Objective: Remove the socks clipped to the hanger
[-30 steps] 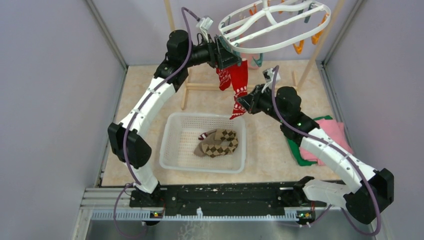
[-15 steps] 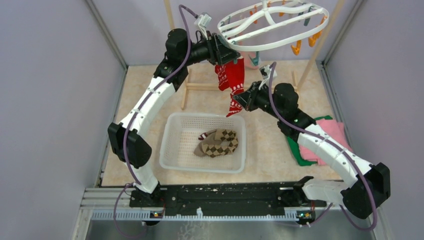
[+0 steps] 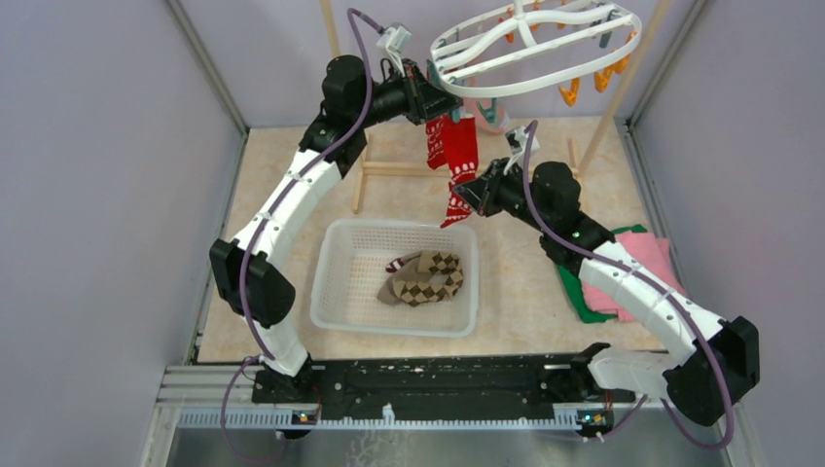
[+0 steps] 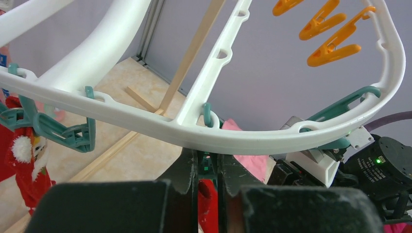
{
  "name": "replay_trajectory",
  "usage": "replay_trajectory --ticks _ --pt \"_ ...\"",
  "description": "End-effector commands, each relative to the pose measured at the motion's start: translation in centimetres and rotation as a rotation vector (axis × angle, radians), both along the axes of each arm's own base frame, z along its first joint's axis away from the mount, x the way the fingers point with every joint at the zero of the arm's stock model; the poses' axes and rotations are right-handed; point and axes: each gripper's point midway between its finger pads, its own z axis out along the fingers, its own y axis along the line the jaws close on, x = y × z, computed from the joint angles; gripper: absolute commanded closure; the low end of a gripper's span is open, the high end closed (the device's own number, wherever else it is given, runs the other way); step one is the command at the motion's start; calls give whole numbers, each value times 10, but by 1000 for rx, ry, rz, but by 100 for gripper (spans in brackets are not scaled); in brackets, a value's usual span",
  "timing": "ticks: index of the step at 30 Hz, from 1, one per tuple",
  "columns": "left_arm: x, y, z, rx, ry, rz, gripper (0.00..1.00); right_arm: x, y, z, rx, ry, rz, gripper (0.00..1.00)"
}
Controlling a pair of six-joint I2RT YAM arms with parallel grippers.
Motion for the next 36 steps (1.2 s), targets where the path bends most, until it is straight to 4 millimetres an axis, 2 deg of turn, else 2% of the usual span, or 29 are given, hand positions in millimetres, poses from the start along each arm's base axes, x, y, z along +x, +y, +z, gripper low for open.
replay_trajectory --ticks 1,4,6,13,19,20,23,26,27,29,32,33,36 --pt "-13 8 40 -49 -94 18 100 -3 -6 19 18 -46 -25 100" --pt "-14 8 41 -52 -89 18 100 -11 -7 10 11 -28 -2 100" --pt "-15 8 39 -50 -84 19 100 -19 -2 -4 -7 7 18 100" --pt "-16 9 37 -42 -81 24 100 -78 52 -55 -99 75 148 100" --pt "-20 11 38 -36 -84 27 100 -95 78 -79 -117 111 196 100" --pt "-20 11 37 -35 -82 27 100 -96 80 -83 -130 117 198 94" --pt "-22 11 35 -33 -78 25 100 -91 79 -96 -185 123 155 51" --pt "-25 12 31 -28 -71 24 99 -82 66 -88 -221 80 71 19" --pt "-27 12 29 -22 -60 23 93 -77 60 -80 -219 54 29 13" --pt "-30 14 23 -9 -37 21 81 -71 48 -71 -240 26 -24 8" --pt "-37 19 12 19 -12 29 44 -66 34 -45 -231 -25 -79 6" --pt "-40 22 7 33 -3 33 35 -65 30 -37 -227 -40 -94 6" --pt "-46 30 -8 83 17 52 15 -64 20 -11 -218 -80 -126 5"
